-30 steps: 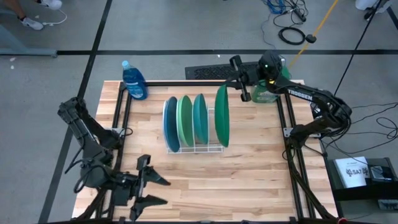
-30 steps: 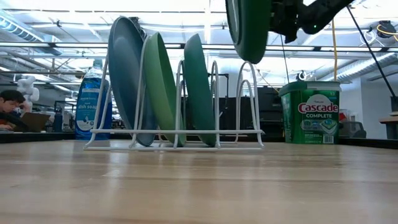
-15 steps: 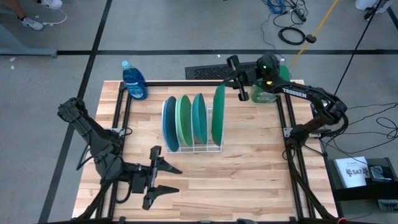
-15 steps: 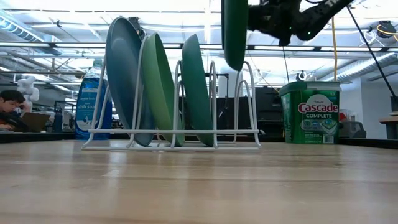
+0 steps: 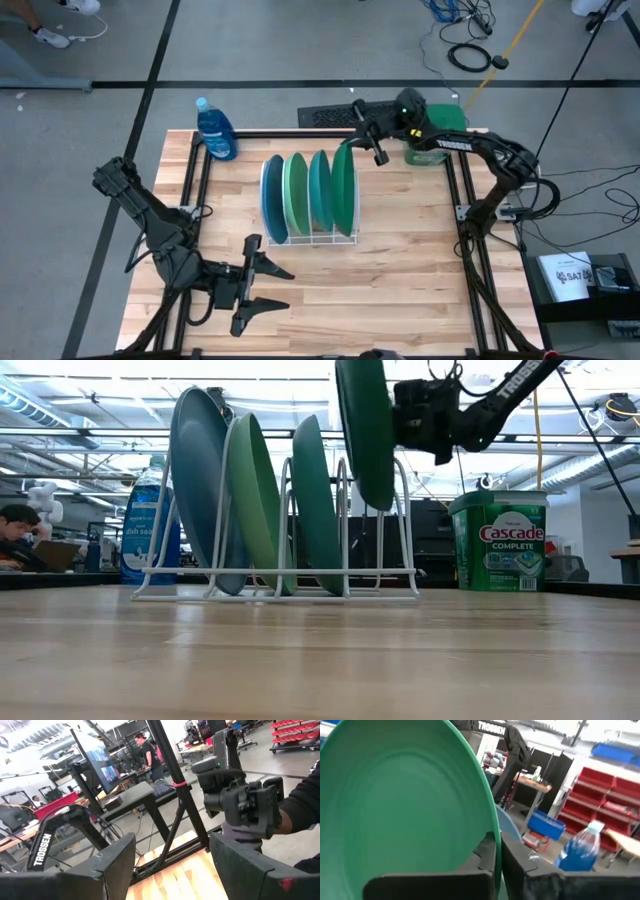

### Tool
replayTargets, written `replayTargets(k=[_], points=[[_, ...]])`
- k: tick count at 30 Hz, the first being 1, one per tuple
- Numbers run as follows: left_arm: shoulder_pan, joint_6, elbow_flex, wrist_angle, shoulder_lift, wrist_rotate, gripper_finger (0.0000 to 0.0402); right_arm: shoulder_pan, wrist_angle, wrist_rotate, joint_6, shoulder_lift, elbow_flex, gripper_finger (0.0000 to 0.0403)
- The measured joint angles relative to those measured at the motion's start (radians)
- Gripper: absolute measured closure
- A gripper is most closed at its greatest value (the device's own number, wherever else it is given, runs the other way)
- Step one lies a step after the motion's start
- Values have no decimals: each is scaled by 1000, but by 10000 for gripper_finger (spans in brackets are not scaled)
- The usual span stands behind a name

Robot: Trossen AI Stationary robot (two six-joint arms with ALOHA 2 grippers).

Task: Sort dishes
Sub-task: Put the dark green plate in the dish rack

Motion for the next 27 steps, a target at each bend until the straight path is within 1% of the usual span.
replayTargets(k=[5, 11, 14, 22, 27], points=[[0, -14, 0, -10, 0, 0, 149, 0, 0, 2, 64, 43, 0, 392], [0, -19, 0, -15, 0, 0, 149, 0, 1, 4, 105, 53, 0, 382], [0, -19, 0, -16, 0, 0, 149, 0, 1, 4, 108, 53, 0, 363], [0, -26, 0, -16, 0, 0, 149, 0, -1, 8, 135, 52, 0, 294], [0, -26, 0, -16, 0, 0, 149, 9, 1, 8, 171, 47, 0, 272]])
